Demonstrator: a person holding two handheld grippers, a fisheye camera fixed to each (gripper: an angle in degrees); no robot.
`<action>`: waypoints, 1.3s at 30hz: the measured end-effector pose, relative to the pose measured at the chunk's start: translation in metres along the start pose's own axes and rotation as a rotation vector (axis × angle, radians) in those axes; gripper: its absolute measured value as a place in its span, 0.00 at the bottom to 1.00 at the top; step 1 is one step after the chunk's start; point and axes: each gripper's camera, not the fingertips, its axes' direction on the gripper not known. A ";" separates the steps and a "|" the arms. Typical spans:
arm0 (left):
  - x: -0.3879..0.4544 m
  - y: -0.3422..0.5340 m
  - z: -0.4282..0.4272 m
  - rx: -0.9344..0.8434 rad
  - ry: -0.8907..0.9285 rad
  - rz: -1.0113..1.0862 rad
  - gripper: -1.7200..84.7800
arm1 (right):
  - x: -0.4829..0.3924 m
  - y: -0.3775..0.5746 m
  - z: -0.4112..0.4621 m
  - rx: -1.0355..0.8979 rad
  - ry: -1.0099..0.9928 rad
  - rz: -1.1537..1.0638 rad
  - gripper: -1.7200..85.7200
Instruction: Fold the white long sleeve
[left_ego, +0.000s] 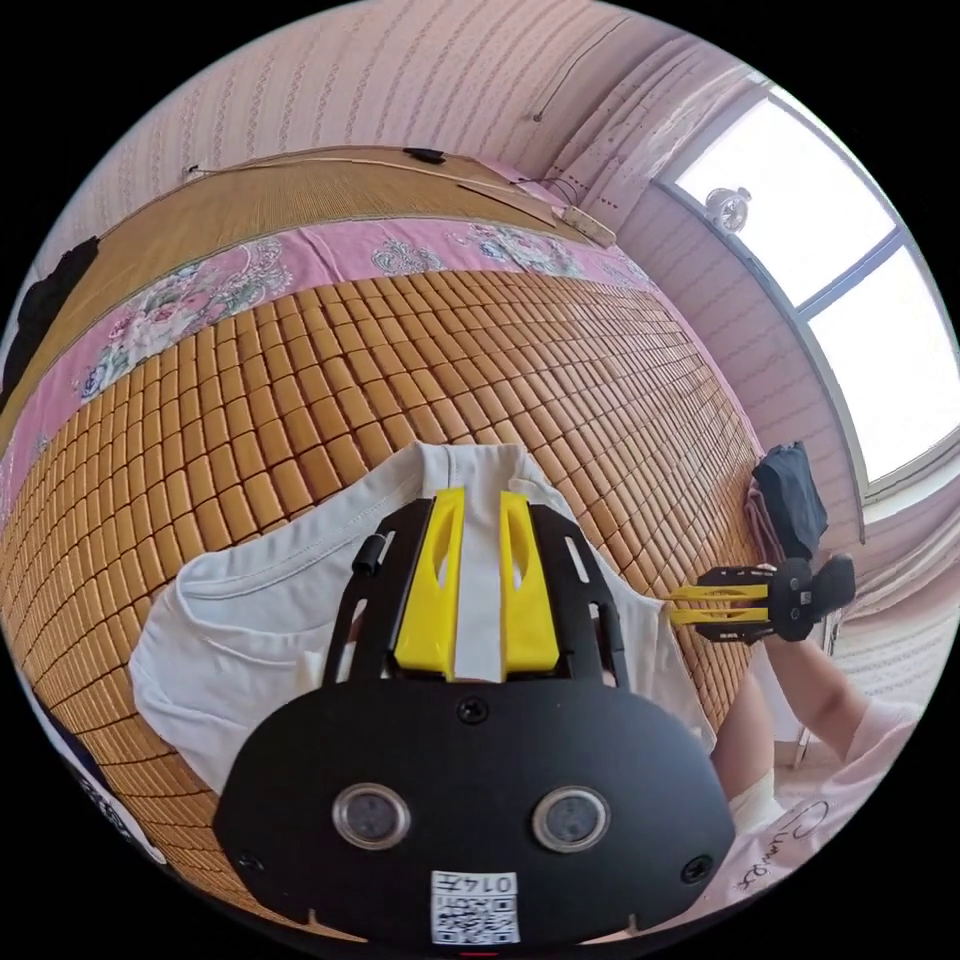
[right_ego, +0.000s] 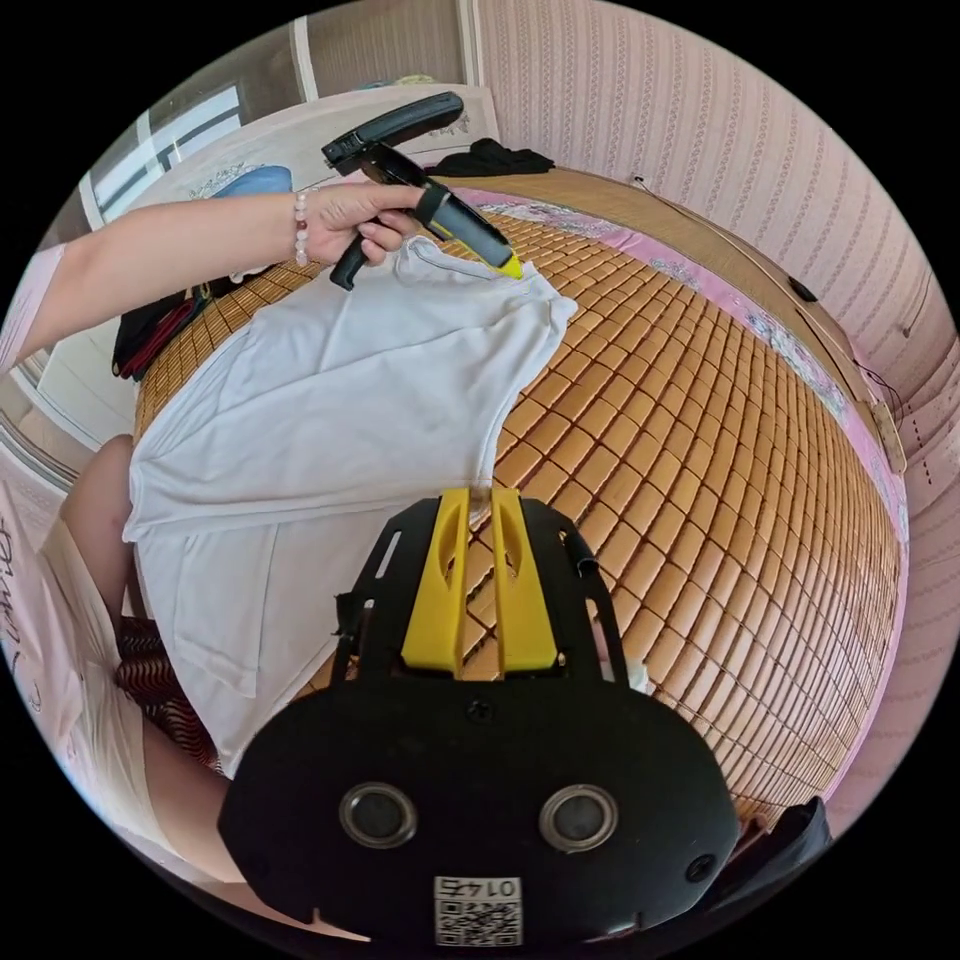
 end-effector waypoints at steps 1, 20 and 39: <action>-0.003 0.005 -0.011 0.022 0.009 0.008 0.09 | 0.002 0.001 -0.002 -0.007 0.000 0.006 0.06; -0.153 0.171 -0.113 0.185 -0.160 -0.260 0.16 | 0.079 -0.137 0.042 -0.047 0.045 0.366 0.08; -0.096 0.214 -0.203 0.313 -0.097 -0.132 0.02 | 0.104 -0.088 -0.077 0.249 -0.121 0.393 0.01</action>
